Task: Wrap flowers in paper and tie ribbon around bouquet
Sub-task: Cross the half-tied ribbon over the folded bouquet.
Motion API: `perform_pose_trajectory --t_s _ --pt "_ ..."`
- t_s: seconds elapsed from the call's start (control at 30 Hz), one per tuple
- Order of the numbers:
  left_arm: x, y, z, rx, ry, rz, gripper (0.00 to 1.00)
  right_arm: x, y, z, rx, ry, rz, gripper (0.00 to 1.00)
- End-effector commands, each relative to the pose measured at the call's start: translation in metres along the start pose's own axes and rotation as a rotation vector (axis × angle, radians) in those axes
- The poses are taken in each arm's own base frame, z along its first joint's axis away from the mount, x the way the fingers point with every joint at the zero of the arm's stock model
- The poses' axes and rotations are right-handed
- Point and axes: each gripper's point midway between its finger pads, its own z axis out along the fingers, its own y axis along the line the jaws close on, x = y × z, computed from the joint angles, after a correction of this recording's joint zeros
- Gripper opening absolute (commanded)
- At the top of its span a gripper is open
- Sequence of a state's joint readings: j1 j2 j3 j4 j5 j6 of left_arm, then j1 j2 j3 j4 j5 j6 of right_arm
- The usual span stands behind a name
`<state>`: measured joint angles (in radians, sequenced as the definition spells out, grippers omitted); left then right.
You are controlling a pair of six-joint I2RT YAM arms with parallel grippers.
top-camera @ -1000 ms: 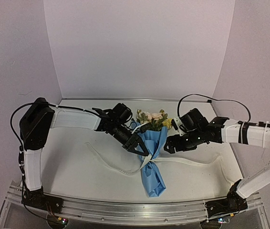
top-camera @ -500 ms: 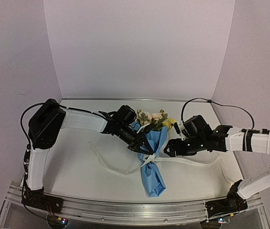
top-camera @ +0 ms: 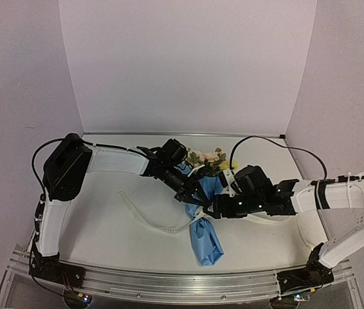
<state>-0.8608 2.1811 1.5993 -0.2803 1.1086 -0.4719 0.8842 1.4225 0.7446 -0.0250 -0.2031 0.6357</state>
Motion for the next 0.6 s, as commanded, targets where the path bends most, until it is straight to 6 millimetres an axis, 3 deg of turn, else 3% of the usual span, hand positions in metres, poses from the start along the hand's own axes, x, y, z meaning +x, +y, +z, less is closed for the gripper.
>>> perform_pose_trajectory --t_s 0.0,0.4,0.57 --pt "-0.006 -0.014 -0.003 0.021 0.006 0.019 0.00 -0.021 0.026 0.006 -0.057 -0.065 0.019 0.57" --pt "-0.014 -0.008 -0.011 0.005 -0.019 0.003 0.01 -0.025 0.025 -0.002 -0.032 -0.109 0.035 0.02" --pt "-0.019 -0.012 -0.022 -0.007 -0.053 0.027 0.23 -0.026 0.017 -0.012 0.028 -0.106 0.026 0.00"
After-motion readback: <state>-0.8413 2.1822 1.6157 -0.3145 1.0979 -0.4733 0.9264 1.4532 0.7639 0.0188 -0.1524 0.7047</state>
